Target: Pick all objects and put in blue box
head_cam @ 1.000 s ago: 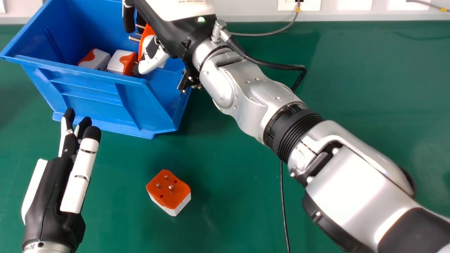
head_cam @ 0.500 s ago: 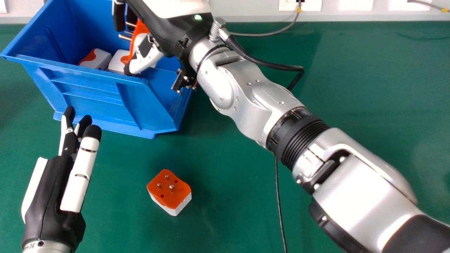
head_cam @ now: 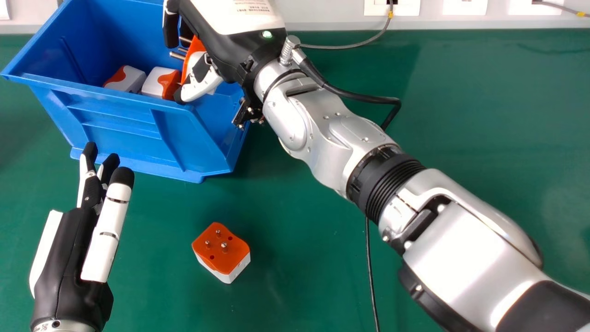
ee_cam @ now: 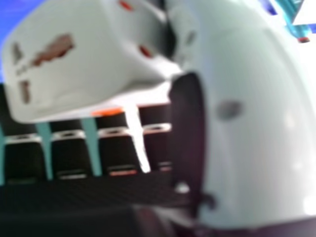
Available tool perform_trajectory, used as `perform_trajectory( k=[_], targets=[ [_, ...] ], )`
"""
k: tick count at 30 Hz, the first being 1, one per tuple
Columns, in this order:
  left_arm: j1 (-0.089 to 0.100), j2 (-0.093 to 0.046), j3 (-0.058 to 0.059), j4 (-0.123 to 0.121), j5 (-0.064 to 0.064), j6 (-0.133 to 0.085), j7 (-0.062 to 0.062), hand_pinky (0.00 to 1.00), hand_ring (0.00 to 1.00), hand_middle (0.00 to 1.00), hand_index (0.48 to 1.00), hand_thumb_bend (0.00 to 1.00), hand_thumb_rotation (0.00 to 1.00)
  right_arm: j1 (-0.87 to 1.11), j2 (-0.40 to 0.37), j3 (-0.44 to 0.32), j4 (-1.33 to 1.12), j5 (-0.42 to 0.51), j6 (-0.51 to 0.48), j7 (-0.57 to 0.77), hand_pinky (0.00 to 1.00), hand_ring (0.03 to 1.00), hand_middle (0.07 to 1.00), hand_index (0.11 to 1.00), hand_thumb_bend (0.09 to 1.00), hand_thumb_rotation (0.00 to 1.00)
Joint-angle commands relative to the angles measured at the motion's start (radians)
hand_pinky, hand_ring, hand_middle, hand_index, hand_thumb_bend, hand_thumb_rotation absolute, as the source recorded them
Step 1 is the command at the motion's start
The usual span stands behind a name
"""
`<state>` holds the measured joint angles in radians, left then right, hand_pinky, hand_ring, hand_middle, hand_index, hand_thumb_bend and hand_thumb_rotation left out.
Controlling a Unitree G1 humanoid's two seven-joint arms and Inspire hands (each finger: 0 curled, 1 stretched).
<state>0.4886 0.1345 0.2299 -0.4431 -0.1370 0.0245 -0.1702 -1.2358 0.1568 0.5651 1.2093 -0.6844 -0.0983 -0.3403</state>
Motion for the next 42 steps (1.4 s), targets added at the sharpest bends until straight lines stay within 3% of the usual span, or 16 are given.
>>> perform_trajectory(
  k=[1,11,17,23,30,34,36,39,42],
  targets=[
    [0.005,0.000,-0.005,-0.029,0.007,-0.021,0.003,0.99,1.00,1.00,1.000,0.46,0.89,-0.036,0.000,0.002,0.008,-0.012,0.014,-0.020,0.34,0.447,0.517,0.492,0.498,0.00],
    [0.011,-0.003,-0.010,-0.020,0.010,-0.022,0.011,0.99,1.00,1.00,1.000,0.46,0.89,-0.049,0.008,-0.016,0.004,0.007,0.024,-0.025,0.34,0.439,0.519,0.518,0.495,0.00],
    [0.018,-0.003,-0.016,-0.031,0.015,-0.016,0.014,0.99,1.00,1.00,1.000,0.46,0.89,-0.058,-0.008,-0.039,-0.051,0.022,0.020,0.012,0.34,0.439,0.517,0.516,0.496,0.00],
    [0.007,0.002,-0.023,-0.028,0.024,-0.011,0.015,0.99,1.00,1.00,1.000,0.46,0.89,-0.028,-0.044,-0.061,-0.155,0.029,-0.003,0.051,0.34,0.438,0.519,0.509,0.496,0.00],
    [0.001,0.009,-0.015,-0.016,0.023,-0.017,0.010,0.99,1.00,1.00,1.000,0.44,0.89,-0.022,-0.053,-0.044,-0.146,0.002,-0.005,0.042,0.33,0.439,0.529,0.526,0.493,0.00],
    [0.008,0.011,-0.017,-0.030,0.024,-0.013,0.009,0.99,1.00,1.00,1.000,0.44,0.89,-0.025,-0.043,-0.039,-0.111,0.000,0.000,0.033,0.33,0.441,0.532,0.532,0.492,0.00],
    [0.006,0.011,-0.015,-0.023,0.023,-0.018,0.008,1.00,1.00,1.00,1.000,0.44,0.89,-0.030,-0.039,-0.041,-0.092,0.002,0.002,0.030,0.33,0.442,0.532,0.533,0.492,0.00],
    [0.009,0.008,-0.015,-0.012,0.022,-0.029,0.006,1.00,1.00,1.00,1.000,0.44,0.89,-0.035,-0.034,-0.043,-0.067,0.003,0.007,0.025,0.33,0.442,0.533,0.534,0.492,0.00],
    [0.013,0.004,-0.018,-0.020,0.024,-0.026,0.007,1.00,1.00,1.00,1.000,0.44,0.89,-0.038,-0.027,-0.043,-0.049,0.004,0.013,0.019,0.33,0.441,0.533,0.534,0.492,0.00]
  ],
)
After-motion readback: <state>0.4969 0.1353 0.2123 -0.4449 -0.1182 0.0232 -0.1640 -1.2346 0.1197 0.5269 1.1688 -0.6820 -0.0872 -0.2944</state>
